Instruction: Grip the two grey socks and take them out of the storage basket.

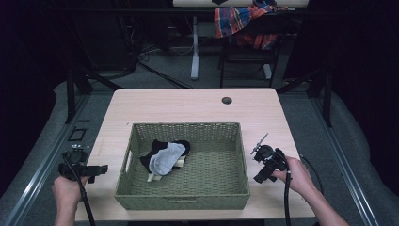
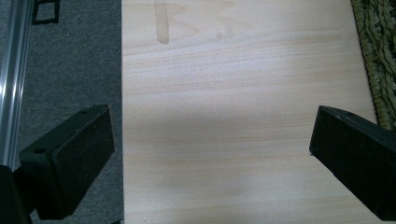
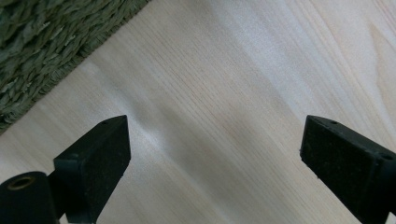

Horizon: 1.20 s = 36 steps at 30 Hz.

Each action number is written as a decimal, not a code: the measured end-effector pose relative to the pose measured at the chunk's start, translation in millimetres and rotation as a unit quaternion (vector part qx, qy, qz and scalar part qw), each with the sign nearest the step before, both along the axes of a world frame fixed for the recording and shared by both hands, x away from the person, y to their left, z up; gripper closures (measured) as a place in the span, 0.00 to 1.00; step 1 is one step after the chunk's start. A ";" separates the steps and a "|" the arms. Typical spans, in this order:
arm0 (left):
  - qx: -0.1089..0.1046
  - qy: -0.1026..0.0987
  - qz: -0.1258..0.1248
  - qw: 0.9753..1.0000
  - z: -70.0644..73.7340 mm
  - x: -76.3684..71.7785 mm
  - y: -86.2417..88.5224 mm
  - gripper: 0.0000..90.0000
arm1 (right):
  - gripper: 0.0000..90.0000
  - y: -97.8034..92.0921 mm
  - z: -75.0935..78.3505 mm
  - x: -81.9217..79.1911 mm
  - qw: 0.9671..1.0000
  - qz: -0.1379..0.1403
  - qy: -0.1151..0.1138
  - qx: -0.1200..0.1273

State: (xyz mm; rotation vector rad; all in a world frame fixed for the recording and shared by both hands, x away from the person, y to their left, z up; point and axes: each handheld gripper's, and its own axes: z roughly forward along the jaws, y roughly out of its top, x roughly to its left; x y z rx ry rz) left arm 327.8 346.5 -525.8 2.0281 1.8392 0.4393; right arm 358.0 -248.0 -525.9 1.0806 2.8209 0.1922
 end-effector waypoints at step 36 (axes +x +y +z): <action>-0.017 -0.080 -0.015 0.997 63.9 -9.1 -20.5 0.00 | 0.09 -1.4 -0.7 0.4 1.000 -0.002 0.003 -0.001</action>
